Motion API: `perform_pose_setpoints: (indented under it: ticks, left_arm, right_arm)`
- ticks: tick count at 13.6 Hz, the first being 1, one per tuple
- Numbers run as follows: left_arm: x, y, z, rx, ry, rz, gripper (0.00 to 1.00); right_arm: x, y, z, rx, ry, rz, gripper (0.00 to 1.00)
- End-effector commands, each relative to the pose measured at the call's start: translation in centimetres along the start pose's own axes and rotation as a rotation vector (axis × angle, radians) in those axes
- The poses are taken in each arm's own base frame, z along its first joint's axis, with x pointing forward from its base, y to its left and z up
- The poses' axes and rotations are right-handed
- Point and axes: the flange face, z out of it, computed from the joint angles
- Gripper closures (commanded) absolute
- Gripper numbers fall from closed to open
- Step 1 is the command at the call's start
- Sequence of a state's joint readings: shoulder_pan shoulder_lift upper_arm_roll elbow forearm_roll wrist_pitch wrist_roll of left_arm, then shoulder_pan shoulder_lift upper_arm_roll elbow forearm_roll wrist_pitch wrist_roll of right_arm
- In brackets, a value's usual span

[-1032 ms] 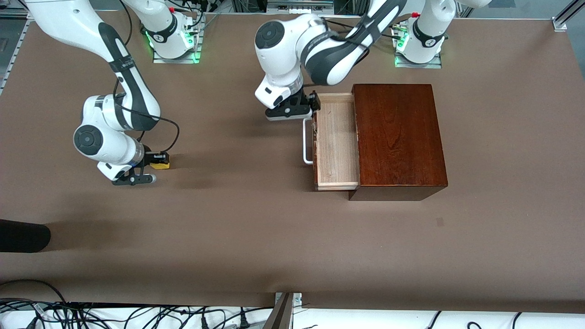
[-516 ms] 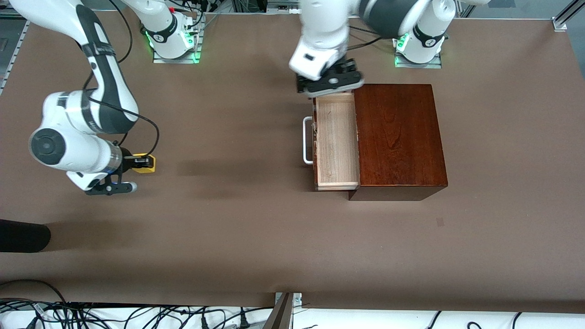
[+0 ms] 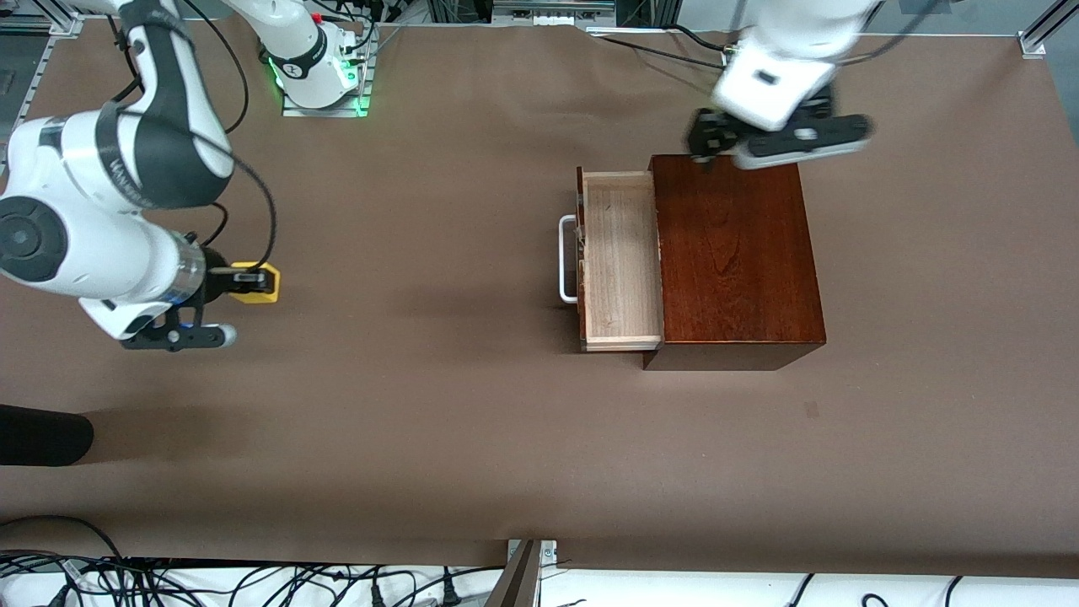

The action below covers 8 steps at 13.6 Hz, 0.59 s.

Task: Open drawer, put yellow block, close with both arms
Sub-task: 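Release the handle and raise the left gripper while the right gripper lifts the cube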

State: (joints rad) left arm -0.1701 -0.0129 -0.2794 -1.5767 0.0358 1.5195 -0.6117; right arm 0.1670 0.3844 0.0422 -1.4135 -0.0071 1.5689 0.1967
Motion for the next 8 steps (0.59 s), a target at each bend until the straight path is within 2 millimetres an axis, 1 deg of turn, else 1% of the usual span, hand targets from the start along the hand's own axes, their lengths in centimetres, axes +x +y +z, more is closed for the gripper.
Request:
perform_pose_setpoints:
  ticks: [1,2,4,5,6,7,8]
  left_arm:
    - [2.2,-8.5,-1.0,-0.067,-0.032,0.033,0.00]
    - [3.2,-11.5,-0.9,-0.077,-0.044,0.058,0.00]
    - [5.0,-17.2,-0.5,-0.092,-0.050,0.092,0.00]
    - [5.5,-18.9,-0.2,-0.097,-0.049,0.102,0.00]
    - [5.8,-19.7,0.4,-0.095,-0.049,0.102,0.00]
    - [6.1,-20.0,1.3,-0.089,-0.037,0.094,0.00]
    - [5.9,-20.4,2.1,-0.087,-0.011,0.089,0.00]
  right_arm:
    - [-1.9,-6.2,-2.8,0.018,-0.011,0.052,0.79]
    - [-2.6,-8.6,-3.8,0.050,-0.007,0.079,0.79]
    - [-4.4,-14.1,-4.5,0.056,0.016,0.111,0.79]
    - [-5.2,-17.0,-4.4,0.054,0.024,0.132,0.79]
    - [-6.2,-20.2,-4.5,0.053,0.031,0.142,0.79]
    - [-6.9,-22.9,-4.2,0.052,0.038,0.161,0.79]
    - [-7.8,-25.7,-3.9,0.051,0.044,0.174,0.79]
